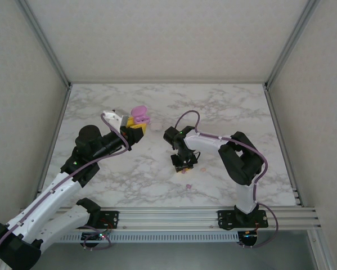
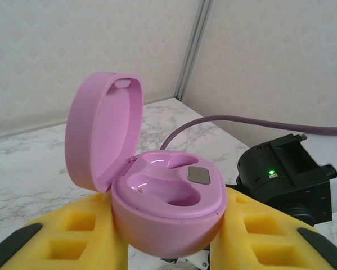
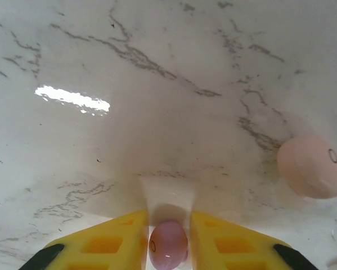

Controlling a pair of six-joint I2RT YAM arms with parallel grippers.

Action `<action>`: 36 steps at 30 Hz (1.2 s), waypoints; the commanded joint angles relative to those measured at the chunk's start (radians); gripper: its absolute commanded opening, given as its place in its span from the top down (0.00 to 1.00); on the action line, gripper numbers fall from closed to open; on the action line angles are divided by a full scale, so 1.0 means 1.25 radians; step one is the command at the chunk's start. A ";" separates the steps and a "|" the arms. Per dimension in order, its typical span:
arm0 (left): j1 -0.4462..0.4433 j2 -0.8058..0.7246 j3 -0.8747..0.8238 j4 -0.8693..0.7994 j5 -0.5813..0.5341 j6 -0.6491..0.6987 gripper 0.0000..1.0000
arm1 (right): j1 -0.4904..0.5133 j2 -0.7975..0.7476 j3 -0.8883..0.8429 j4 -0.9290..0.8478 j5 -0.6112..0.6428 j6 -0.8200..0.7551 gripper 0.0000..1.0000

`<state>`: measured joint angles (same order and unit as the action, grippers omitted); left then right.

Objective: Insert the wireless bluetooth earbuds into the charging case

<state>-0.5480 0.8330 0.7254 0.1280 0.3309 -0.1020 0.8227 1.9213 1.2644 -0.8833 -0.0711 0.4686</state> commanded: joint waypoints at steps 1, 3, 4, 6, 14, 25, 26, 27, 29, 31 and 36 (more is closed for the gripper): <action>-0.002 -0.004 0.008 0.004 0.003 -0.004 0.79 | 0.008 0.004 0.002 -0.013 -0.003 0.021 0.80; -0.002 -0.001 0.006 0.007 0.003 -0.005 0.79 | 0.007 -0.019 -0.002 -0.006 -0.009 0.026 0.81; -0.002 0.001 0.006 0.009 0.003 -0.004 0.79 | 0.006 -0.036 -0.005 0.002 -0.012 0.033 0.81; -0.002 0.006 0.007 0.013 0.003 -0.004 0.79 | -0.003 -0.082 -0.009 0.015 -0.034 0.045 0.82; 0.002 0.036 0.012 0.045 0.003 0.003 0.79 | -0.169 -0.381 -0.140 0.307 -0.433 0.180 0.82; 0.029 0.095 0.031 0.089 0.084 0.036 0.80 | -0.291 -0.472 -0.165 0.705 -0.867 0.439 0.81; 0.029 0.097 0.032 0.090 0.092 0.041 0.80 | -0.292 -0.472 -0.158 0.721 -0.880 0.453 0.81; 0.028 0.098 0.033 0.093 0.101 0.049 0.80 | -0.292 -0.473 -0.148 0.733 -0.890 0.462 0.80; 0.029 0.100 0.032 0.097 0.115 0.062 0.80 | -0.292 -0.472 -0.128 0.742 -0.900 0.475 0.80; 0.029 0.103 0.032 0.099 0.140 0.082 0.80 | -0.292 -0.475 -0.107 0.744 -0.899 0.485 0.80; 0.023 0.110 0.036 0.103 0.186 0.127 0.81 | -0.288 -0.481 -0.062 0.737 -0.871 0.485 0.79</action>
<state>-0.5209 0.9657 0.7319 0.2100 0.4946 -0.0029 0.4599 1.3422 1.1366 -0.0055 -1.1309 1.0458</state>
